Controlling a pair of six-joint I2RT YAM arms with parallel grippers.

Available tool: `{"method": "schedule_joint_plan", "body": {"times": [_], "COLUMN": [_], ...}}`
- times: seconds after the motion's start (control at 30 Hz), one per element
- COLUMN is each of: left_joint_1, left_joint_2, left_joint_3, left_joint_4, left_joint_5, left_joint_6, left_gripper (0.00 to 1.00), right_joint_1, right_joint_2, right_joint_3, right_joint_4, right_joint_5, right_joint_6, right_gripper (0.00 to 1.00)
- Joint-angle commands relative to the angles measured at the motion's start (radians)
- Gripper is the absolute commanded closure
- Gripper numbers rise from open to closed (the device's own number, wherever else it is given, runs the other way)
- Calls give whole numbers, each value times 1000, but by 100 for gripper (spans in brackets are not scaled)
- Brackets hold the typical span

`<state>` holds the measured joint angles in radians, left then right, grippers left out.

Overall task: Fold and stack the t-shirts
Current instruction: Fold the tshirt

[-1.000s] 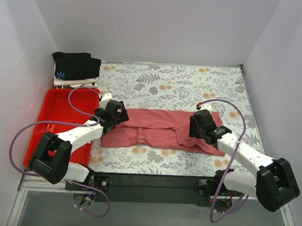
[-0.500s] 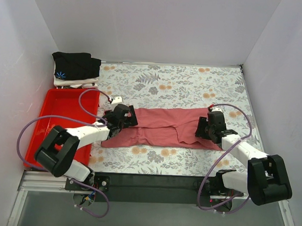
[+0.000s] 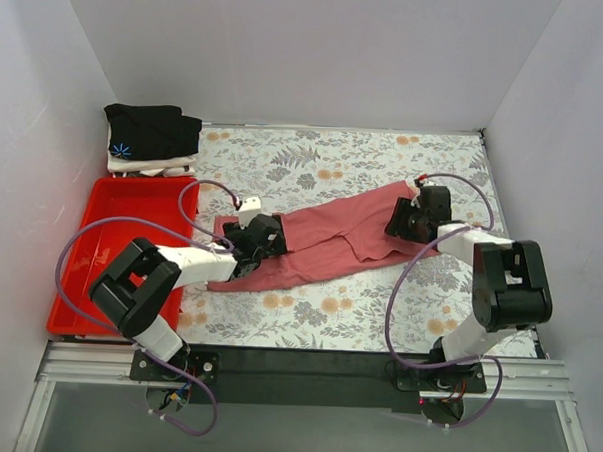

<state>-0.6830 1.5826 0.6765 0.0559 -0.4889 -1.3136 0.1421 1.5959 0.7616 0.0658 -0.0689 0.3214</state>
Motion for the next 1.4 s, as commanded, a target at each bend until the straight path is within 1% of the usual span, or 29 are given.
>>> {"method": "schedule_joint_plan", "body": {"times": [0.0, 0.03, 0.1, 0.13, 0.2, 0.23, 0.33, 0.37, 0.43, 0.47, 0.53, 0.57, 0.63, 0.67, 0.77, 0.8, 0.87, 0.9, 0.93, 1.03, 1.07, 1.17, 1.23, 1.33, 1.37], "left_joint_1": [-58, -69, -104, -118, -165, -183, -269, -314, -380, -401, -438, -475, -510, -539, -575, -576, -578, -578, -579, -579, -579, -579, -579, -579, -579], "left_joint_2": [33, 24, -13, -25, -67, -81, -145, -165, -248, -248, -306, -332, -351, -360, -366, -368, -371, -374, -375, -375, -374, -371, -366, -348, -340], "left_joint_3": [-54, -66, -101, -113, -138, -143, -155, -160, -175, -179, -184, -181, -157, -149, -103, -92, -74, -63, -58, -54, -55, -75, -92, -109, -114], "left_joint_4": [-165, -174, -194, -197, -203, -209, -244, -255, -275, -275, -277, -275, -278, -281, -309, -327, -338, -338, -340, -341, -347, -353, -350, -326, -314], "left_joint_5": [53, 50, 52, 58, 69, 76, 61, 58, 44, 39, 39, 41, 32, 23, -14, -37, -62, -83, -98, -135, -143, -165, -169, -152, -122], "left_joint_6": [-128, -145, -202, -220, -280, -301, -409, -433, -513, -532, -570, -575, -575, -573, -553, -543, -508, -492, -478, -417, -409, -374, -351, -313, -302], "left_gripper": [9, 9, 8, 8, 8, 8, 7, 7, 7, 7, 7, 7, 7, 7, 7, 7, 7, 7, 7, 7, 6, 5, 4, 2, 2], "right_joint_1": [-19, -19, -19, -19, -18, -18, -18, -18, -16, -16, -13, -10, -9, -7, 4, 11, 27, 31, 37, 59, 69, 97, 109, 129, 137], "right_joint_2": [142, 165, 234, 257, 329, 352, 453, 476, 532, 547, 572, 573, 562, 532, 454, 390, 316, 246, 210, 99, 64, 36, 36, 64, 82], "right_joint_3": [57, 123, 192, 262, 341, 422, 542, 609, 703, 732, 771, 789, 829, 835, 814, 794, 721, 693, 627, 530, 475, 386, 360, 331, 328], "right_joint_4": [-83, -99, -121, -129, -158, -170, -227, -239, -267, -277, -290, -290, -294, -296, -293, -284, -267, -252, -244, -219, -216, -196, -178, -158, -155], "right_joint_5": [-8, 1, 18, 23, 38, 40, 32, 24, 12, 6, -6, -9, -17, -23, -14, -8, 6, 11, 12, -2, -15, -23, -23, -22, -13], "right_joint_6": [-33, -38, -53, -58, -74, -77, -94, -100, -113, -119, -134, -149, -166, -179, -197, -200, -211, -212, -212, -199, -193, -188, -183, -170, -163], "right_gripper": [52, 52, 52, 53, 53, 53, 53, 54, 54, 54, 54, 54, 54, 54, 54, 54, 54, 54, 53, 53, 53, 52, 53, 53, 54]}}
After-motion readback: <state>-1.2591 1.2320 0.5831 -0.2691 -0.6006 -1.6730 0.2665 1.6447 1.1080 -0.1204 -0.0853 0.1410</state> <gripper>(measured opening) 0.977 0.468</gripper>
